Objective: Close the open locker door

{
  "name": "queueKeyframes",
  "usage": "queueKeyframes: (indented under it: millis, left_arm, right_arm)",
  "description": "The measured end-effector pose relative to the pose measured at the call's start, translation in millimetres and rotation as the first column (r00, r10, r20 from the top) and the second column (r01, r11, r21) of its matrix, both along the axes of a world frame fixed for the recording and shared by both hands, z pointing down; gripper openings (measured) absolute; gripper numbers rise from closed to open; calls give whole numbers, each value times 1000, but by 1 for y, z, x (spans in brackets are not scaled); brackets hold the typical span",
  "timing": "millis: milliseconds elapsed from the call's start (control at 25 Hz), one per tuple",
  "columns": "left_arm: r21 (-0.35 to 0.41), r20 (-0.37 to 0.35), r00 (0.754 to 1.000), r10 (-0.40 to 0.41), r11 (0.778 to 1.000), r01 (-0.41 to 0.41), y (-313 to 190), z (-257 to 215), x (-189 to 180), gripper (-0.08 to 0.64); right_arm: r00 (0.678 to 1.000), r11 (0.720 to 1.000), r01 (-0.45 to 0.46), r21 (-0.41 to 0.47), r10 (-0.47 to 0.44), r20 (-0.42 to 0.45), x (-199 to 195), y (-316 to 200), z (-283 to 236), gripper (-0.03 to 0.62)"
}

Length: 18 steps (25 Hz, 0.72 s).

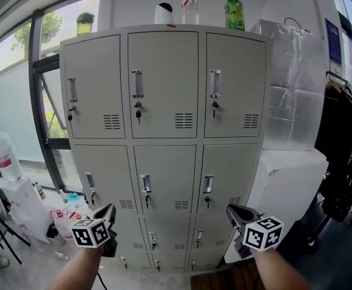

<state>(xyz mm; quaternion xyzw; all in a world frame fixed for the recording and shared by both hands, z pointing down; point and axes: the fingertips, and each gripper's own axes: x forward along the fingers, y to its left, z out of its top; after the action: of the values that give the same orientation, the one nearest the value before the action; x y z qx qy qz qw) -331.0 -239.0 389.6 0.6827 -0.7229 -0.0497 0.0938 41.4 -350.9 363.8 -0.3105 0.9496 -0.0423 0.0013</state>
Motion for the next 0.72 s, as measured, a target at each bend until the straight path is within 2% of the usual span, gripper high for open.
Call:
queueKeyframes:
  millis: [360,720]
  left_arm:
    - [-9,-20,999,34,999,-34,39,11,-78,3]
    - [16,-29,997,76,997,-75,56,15,-90,3]
  right_arm:
    - [1000,999,22,-29,-21,19,-92,19,5,-2]
    - [999,998,37,-50,-37,20,-125,29,9,-3]
